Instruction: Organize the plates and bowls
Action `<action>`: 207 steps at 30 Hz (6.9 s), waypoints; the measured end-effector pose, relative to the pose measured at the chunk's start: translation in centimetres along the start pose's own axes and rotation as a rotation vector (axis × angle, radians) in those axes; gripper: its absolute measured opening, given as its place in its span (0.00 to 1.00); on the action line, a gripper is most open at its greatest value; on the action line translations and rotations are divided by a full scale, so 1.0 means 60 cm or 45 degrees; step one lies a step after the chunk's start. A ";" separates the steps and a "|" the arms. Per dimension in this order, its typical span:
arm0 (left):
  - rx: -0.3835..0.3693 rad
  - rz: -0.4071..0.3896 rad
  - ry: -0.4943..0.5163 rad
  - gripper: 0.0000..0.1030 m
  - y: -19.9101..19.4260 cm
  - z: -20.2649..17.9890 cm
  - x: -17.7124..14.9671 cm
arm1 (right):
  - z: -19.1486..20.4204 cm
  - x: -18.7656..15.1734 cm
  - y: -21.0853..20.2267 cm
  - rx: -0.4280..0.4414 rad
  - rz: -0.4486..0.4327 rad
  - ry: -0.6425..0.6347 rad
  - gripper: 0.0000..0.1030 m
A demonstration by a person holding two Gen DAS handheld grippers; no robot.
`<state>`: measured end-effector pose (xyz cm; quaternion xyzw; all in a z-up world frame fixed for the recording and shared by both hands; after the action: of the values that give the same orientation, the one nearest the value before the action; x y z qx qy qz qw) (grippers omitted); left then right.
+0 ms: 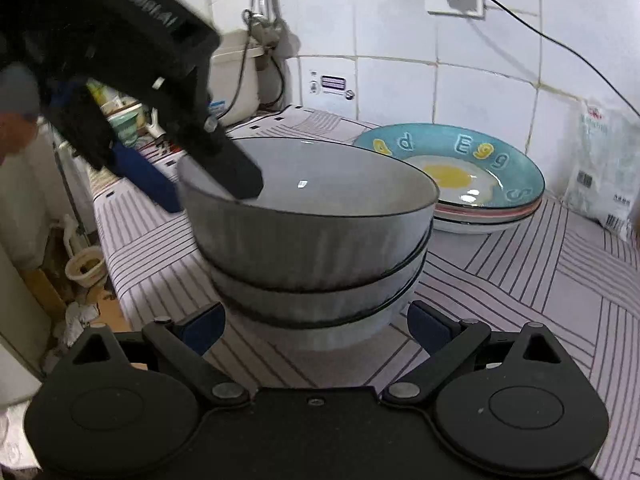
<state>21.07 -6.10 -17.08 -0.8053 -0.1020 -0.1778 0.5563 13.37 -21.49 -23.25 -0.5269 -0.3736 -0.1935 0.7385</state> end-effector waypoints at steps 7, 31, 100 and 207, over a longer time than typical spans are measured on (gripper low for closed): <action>-0.060 0.048 -0.075 0.62 0.053 0.026 -0.002 | -0.001 -0.001 0.033 0.021 0.020 0.051 0.98; -0.299 0.086 -0.068 0.52 0.110 0.043 0.010 | -0.006 -0.006 0.036 0.089 -0.009 0.097 0.95; -0.333 0.118 0.360 0.57 0.191 -0.037 0.305 | -0.112 0.187 0.151 -0.250 -0.107 0.201 0.94; 0.403 -0.395 0.542 0.96 -0.356 -0.071 -0.085 | 0.122 0.123 -0.389 -0.741 -0.205 0.468 0.98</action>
<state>7.91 -2.18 0.58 -0.6283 -0.1314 -0.4071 0.6498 -0.27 -22.60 -1.64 -0.6406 -0.2039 -0.4410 0.5946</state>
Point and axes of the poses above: each gripper's, at about its wrist camera, not at the fingertips, and y roughly the way its jaws point, z to its left, x to its top, the point moved 5 cm from there along y, roughly the way its jaws point, and after that the axes turned 10 degrees about y, right-handed, at the moved point
